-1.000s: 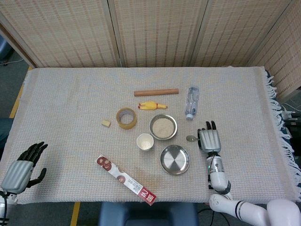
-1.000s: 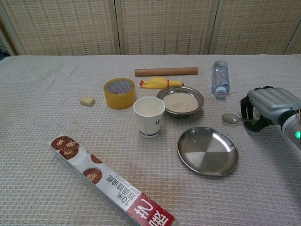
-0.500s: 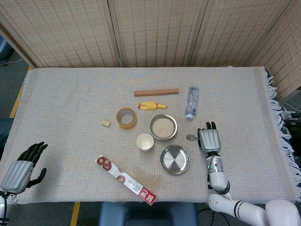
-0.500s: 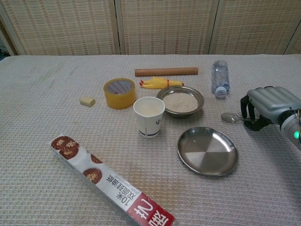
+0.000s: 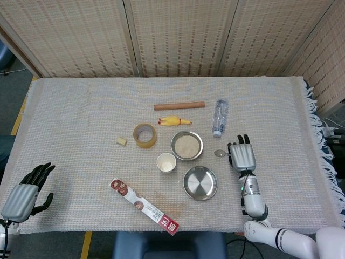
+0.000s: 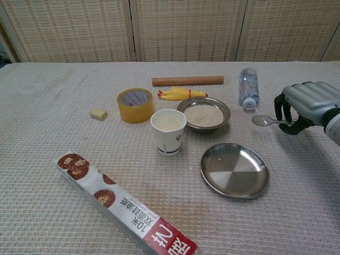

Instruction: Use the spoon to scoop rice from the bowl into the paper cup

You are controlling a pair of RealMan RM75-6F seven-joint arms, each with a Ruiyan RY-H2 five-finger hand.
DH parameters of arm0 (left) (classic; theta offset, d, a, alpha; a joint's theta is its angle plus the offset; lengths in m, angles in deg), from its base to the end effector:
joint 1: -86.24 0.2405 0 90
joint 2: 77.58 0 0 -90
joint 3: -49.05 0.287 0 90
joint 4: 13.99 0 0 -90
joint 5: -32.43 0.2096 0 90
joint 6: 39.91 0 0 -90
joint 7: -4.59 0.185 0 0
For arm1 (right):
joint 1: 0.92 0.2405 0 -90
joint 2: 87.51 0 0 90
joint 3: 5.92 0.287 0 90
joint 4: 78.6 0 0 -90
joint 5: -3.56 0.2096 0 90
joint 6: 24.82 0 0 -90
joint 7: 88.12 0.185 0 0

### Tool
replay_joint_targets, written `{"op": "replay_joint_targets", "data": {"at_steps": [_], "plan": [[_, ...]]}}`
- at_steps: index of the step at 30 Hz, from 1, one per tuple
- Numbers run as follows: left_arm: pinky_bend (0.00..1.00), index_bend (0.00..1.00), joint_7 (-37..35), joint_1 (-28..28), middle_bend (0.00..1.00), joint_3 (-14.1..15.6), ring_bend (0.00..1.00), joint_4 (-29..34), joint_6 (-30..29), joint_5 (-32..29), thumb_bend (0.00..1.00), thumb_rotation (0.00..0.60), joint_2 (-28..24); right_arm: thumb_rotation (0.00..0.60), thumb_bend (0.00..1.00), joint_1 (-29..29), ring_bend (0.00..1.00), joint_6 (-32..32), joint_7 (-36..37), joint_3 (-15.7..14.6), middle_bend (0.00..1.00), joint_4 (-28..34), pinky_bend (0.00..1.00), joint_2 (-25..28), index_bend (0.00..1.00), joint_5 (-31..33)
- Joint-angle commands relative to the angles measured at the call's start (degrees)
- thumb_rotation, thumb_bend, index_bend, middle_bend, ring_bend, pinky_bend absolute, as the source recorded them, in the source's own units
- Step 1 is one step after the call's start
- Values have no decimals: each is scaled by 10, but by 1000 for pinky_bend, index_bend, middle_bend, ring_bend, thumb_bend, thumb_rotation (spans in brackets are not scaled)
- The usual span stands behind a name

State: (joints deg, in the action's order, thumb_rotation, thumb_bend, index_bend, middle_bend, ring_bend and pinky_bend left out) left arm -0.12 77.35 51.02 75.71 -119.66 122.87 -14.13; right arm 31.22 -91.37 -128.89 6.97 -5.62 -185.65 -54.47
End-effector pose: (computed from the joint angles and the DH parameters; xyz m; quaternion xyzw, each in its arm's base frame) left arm -0.3365 0.2283 0.1463 -0.6562 -0.4070 -0.3691 0.5173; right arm -0.2537 -0.3895 -0.0282 0.6800 -0.3284 0.2561 0.6035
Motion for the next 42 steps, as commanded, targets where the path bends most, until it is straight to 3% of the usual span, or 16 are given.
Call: {"op": "replay_joint_targets", "data": {"at_steps": [1,8,15,28,42], "plan": [[178,0,0,0,0,1,0,0,-1,2,469,600,0,600,337,20,144,-1,-43,16,562,45,136,32,822,4],[178,0,1,-1,0,1,0,4,-2,7,469,600,0,600,337,83,144,2,-149,47,562,88,136,42,822,25],[181,0,-7,-1,0,1,0,3,-5,7,470,600,-3,600,338,150,144,14,-234,60,562,62,137,5,821,68],[181,0,-23,0,0,0,0,-4,-5,3,469,600,-6,600,340,226,147,32,-379,13,562,-29,136,-49,821,124],[180,0,-21,-4,0,1,0,-8,6,-1,468,600,-3,600,341,248,153,51,-385,-9,562,-80,136,-87,821,140]]}}
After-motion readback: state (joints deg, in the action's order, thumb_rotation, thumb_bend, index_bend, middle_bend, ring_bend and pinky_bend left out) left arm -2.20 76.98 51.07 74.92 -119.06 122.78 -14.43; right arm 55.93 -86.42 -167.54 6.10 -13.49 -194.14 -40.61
